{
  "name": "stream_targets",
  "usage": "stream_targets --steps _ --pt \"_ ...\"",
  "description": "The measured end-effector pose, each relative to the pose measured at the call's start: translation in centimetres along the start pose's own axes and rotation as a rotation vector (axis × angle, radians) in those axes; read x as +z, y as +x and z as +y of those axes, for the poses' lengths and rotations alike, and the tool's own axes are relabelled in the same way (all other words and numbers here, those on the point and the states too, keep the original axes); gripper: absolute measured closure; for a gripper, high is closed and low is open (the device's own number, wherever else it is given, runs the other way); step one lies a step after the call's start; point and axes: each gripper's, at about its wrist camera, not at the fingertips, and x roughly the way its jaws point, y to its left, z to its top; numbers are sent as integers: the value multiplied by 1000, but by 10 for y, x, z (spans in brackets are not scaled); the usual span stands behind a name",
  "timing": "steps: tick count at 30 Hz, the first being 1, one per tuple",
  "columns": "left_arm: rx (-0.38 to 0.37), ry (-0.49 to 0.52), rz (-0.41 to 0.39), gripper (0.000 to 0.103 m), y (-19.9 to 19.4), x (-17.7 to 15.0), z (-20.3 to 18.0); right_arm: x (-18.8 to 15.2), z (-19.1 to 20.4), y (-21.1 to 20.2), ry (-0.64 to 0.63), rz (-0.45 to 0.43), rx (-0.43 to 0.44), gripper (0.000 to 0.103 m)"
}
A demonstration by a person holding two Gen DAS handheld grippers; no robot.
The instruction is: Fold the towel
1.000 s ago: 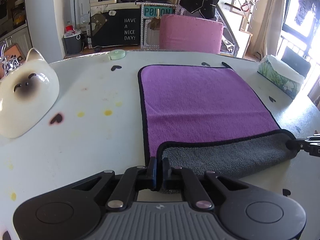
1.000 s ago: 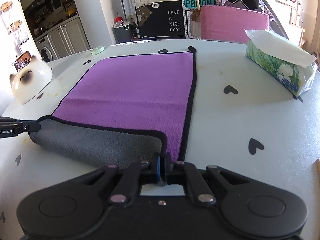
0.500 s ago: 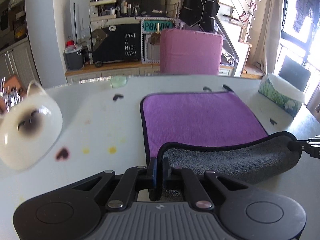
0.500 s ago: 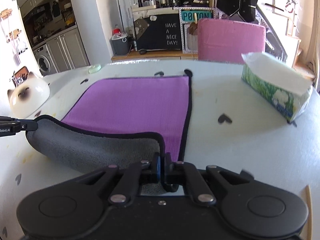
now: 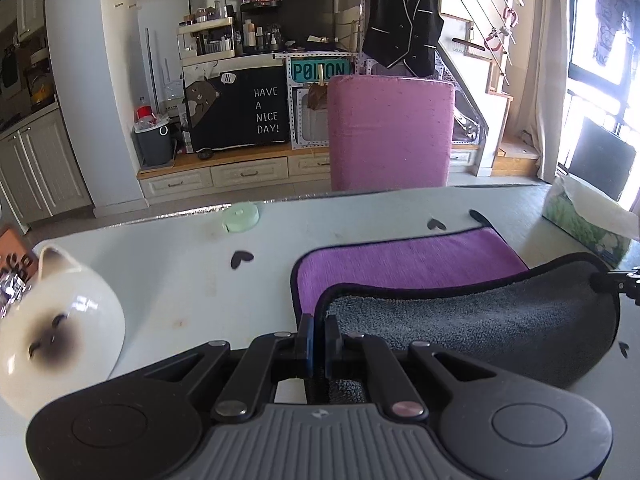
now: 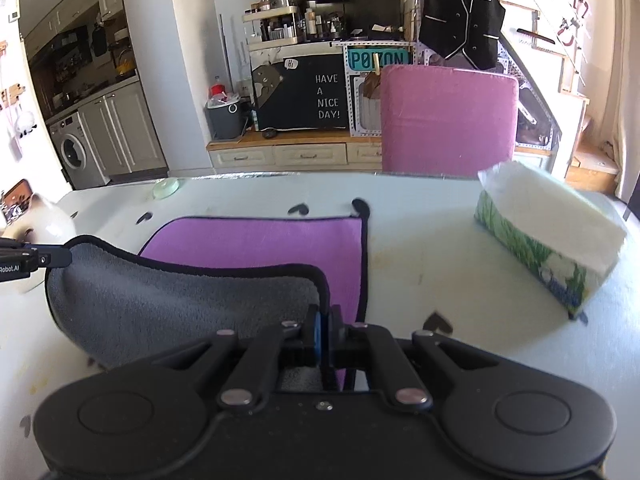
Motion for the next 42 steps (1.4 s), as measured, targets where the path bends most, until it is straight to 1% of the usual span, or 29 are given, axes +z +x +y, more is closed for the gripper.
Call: stream_targets --steps 4,12,22,29,36,38,40,42 --pt "3 -9 -1 97 17 13 3 18 -3 14 2 -9 -11 100" --pt "9 -32 -10 97 49 40 15 44 -10 46 28 -21 -25 100" --pt "30 -20 31 97 91 62 21 76 -14 86 34 -12 -46 100" --pt "37 -18 96 97 122 68 26 86 -14 112 38 16 -63 100" --pt "32 -27 161 97 143 66 27 85 -11 135 34 67 -92 99" --pt "42 -26 167 93 146 64 26 87 -10 142 39 81 -97 99" --pt "40 -25 162 93 148 63 26 86 -10 146 49 93 -95 98" --pt "29 -27 167 86 148 63 27 86 -8 150 41 104 -105 97"
